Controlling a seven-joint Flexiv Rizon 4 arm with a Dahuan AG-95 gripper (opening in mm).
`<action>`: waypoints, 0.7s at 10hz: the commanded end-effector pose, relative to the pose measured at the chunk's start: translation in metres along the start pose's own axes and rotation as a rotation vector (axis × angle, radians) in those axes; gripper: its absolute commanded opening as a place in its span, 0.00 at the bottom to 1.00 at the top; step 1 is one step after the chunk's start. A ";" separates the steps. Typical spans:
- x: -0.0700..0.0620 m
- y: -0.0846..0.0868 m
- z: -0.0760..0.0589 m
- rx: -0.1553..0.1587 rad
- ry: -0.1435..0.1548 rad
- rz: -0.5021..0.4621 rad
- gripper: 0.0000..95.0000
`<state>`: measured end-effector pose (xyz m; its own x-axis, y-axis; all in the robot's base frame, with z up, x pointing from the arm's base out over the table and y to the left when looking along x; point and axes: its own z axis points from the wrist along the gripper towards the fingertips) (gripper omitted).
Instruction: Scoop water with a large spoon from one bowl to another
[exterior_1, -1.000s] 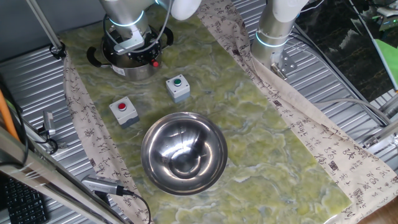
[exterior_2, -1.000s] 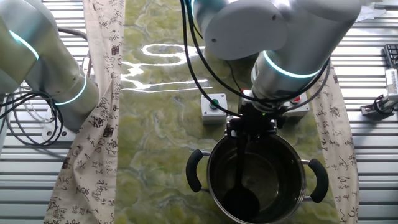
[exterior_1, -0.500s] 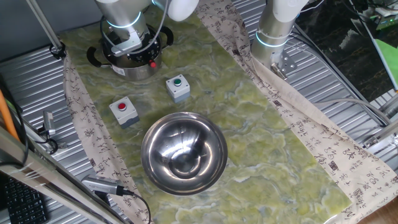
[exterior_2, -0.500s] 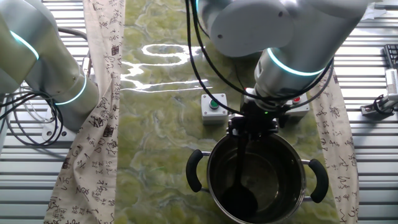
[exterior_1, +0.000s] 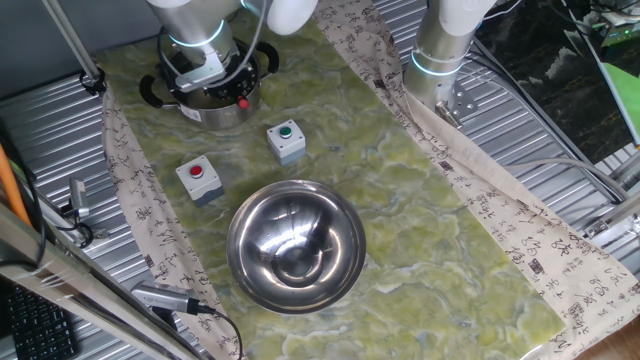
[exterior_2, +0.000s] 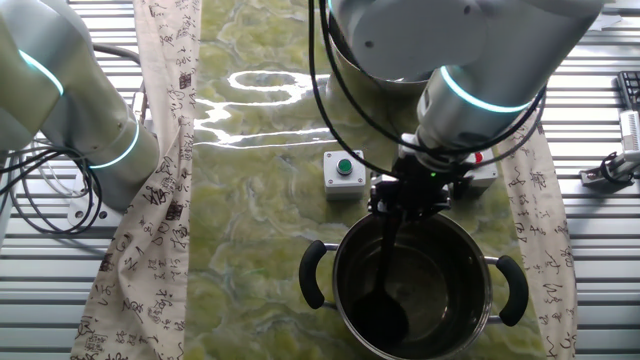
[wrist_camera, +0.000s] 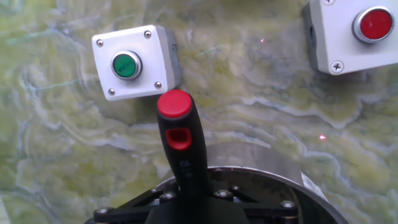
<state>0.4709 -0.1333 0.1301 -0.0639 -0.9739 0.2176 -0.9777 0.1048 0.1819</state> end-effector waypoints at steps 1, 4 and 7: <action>-0.001 0.004 -0.004 -0.009 0.002 0.004 0.00; -0.002 0.007 -0.008 -0.025 0.000 0.004 0.00; -0.005 0.011 -0.012 -0.037 0.003 0.003 0.00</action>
<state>0.4653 -0.1243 0.1421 -0.0674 -0.9731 0.2202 -0.9694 0.1161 0.2162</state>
